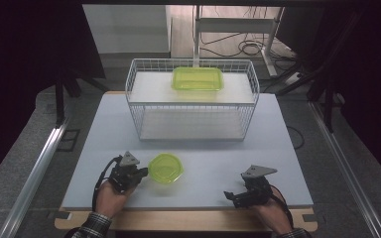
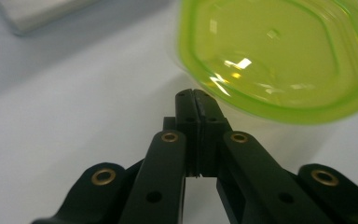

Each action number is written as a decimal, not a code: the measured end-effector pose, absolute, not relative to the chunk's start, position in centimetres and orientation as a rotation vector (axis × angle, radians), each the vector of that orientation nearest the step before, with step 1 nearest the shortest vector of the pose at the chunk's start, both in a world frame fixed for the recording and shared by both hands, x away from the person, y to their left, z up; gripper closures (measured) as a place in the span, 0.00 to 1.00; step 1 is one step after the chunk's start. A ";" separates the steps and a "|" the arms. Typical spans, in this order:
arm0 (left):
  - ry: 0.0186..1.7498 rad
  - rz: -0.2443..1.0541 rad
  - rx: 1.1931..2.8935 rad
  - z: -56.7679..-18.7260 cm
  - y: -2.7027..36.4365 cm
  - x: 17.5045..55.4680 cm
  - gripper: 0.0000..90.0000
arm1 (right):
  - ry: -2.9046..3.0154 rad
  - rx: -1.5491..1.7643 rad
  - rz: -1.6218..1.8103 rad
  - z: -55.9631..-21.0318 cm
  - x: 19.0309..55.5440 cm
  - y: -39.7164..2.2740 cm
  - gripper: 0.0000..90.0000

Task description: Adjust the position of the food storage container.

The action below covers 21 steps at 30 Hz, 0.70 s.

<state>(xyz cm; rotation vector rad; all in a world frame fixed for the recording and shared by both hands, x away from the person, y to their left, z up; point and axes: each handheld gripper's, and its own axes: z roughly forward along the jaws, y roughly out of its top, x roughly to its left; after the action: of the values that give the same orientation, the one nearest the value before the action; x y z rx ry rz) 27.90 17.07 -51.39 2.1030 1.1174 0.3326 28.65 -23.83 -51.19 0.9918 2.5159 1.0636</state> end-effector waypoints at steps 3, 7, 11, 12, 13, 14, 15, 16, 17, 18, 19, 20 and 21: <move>1.097 0.319 2.117 -51.5 16.4 27.7 1.00 | 2.518 0.994 1.062 -51.2 28.7 -23.8 0.07; 1.040 0.278 2.143 -51.6 14.9 27.1 1.00 | 2.518 0.987 1.062 -51.2 28.7 -23.8 0.07; 0.981 0.237 2.175 -51.8 13.1 27.0 1.00 | 2.522 0.989 1.062 -51.3 28.7 -23.7 0.07; 0.981 0.237 2.175 -51.8 13.1 27.0 1.00 | 2.522 0.989 1.062 -51.3 28.7 -23.7 0.07; 0.958 0.227 2.183 -51.9 12.5 27.0 1.00 | 2.523 0.988 1.061 -51.3 28.7 -23.7 0.07; 0.936 0.224 2.200 -51.8 12.0 26.9 1.00 | 2.524 0.990 1.059 -51.3 28.6 -23.7 0.07; 0.936 0.224 2.200 -51.8 12.0 26.9 1.00 | 2.524 0.990 1.059 -51.3 28.6 -23.7 0.07; 0.943 0.257 2.225 -51.8 12.2 27.0 1.00 | 2.522 0.988 1.061 -51.3 28.6 -23.7 0.07; 0.943 0.257 2.225 -51.8 12.2 27.0 1.00 | 2.522 0.988 1.061 -51.3 28.6 -23.7 0.07; 0.976 0.291 2.229 -51.8 12.8 27.4 1.00 | 2.521 0.989 1.062 -51.3 28.6 -23.8 0.07; 0.998 0.311 2.225 -51.8 13.1 27.7 1.00 | 2.519 0.992 1.067 -51.3 28.7 -23.8 0.07; 1.034 0.356 2.224 -51.8 13.8 28.7 1.00 | 2.520 0.991 1.067 -51.3 28.7 -23.8 0.07; 1.034 0.356 2.224 -51.8 13.8 28.7 1.00 | 2.522 0.991 1.066 -51.3 28.7 -23.7 0.07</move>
<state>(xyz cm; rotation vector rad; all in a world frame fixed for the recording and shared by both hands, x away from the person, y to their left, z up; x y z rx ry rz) 28.70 13.79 -51.85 2.2235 1.0342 0.3557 28.69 -23.75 -51.28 0.9905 2.5219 1.0660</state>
